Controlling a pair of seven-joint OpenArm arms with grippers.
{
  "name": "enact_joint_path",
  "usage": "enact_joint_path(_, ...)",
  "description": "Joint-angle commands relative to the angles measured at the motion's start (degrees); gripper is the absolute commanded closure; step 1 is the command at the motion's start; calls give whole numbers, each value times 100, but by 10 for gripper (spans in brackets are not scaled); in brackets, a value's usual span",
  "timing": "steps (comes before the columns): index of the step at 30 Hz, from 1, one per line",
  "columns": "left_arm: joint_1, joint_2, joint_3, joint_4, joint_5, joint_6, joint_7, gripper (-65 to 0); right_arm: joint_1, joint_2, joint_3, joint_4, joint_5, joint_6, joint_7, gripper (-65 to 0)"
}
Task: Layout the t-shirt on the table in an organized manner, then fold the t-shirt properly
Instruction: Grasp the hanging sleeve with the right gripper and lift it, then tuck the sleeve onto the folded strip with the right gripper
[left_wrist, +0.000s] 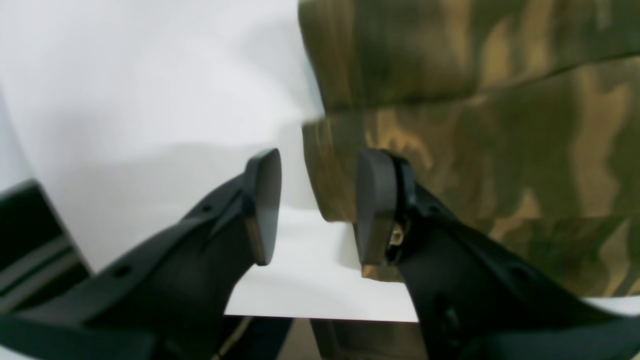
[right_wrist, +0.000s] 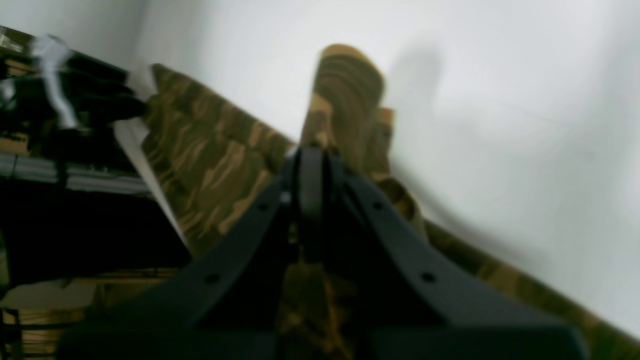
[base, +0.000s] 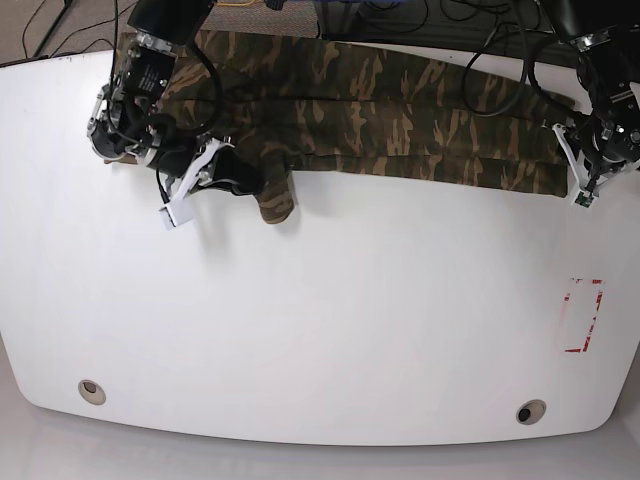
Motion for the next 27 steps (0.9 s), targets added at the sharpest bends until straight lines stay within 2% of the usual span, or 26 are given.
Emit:
enact_joint_path(1, -56, -99, -23, -31, -7, 12, -33, -232, -116, 227, -127, 291, 493, 17, 82, 0)
enact_joint_path(10, -56, -99, -23, -102, -7, 12, -33, -232, -837, 737, -540, 458, 1539, 17, 68, 0)
enact_joint_path(27, -65, -99, -14, -102, -7, 12, -33, -232, -1742, 1440, -1015, 458, 2128, 17, 68, -5)
